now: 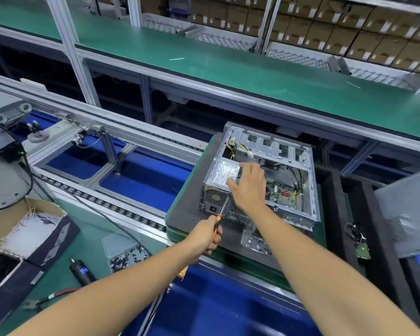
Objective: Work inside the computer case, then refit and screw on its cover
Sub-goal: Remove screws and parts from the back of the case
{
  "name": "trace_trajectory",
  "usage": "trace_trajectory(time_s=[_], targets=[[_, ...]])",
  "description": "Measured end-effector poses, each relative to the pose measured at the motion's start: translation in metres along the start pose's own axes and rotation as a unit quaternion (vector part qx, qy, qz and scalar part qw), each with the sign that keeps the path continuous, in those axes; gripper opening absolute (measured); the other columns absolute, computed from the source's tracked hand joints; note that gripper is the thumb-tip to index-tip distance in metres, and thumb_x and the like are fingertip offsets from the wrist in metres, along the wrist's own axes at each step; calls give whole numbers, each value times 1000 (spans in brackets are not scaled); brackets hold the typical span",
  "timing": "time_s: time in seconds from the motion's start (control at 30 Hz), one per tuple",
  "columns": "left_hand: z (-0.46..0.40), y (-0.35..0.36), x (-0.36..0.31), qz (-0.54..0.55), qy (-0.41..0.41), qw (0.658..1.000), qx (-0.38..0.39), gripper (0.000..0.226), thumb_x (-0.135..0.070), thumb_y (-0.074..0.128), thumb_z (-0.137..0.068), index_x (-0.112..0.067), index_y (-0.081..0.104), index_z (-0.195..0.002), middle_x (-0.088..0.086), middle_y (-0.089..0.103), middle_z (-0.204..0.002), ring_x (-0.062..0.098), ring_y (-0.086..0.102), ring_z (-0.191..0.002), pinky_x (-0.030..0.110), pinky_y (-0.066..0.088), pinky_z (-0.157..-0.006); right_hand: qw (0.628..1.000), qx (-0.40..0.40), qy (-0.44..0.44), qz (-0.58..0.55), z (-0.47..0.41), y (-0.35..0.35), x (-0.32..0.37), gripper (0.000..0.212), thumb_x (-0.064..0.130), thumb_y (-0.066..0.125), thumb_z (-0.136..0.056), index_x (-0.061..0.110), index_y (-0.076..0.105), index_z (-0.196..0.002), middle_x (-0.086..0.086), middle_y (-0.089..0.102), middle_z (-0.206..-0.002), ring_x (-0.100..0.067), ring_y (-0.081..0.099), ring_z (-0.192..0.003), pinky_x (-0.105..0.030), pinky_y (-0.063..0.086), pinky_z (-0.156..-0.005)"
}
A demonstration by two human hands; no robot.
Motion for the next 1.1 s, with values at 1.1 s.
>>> trace_trajectory(time_s=[1.1], targets=[[-10, 24, -2, -22, 89, 985, -146, 34, -42, 57, -101, -20, 34, -87, 9, 44, -74, 17, 30, -49, 23, 27, -44, 968, 214, -35, -124, -59, 66, -41, 38, 41, 57, -93, 21, 36, -117, 1, 28, -142, -28, 46, -110, -46, 44, -84]])
Point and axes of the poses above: each hand's wrist, its own z-axis away from the middle knuckle, its own y-axis out of the palm, x = y × z, the point moved 5 cm from there along -z, towards the middle knuckle
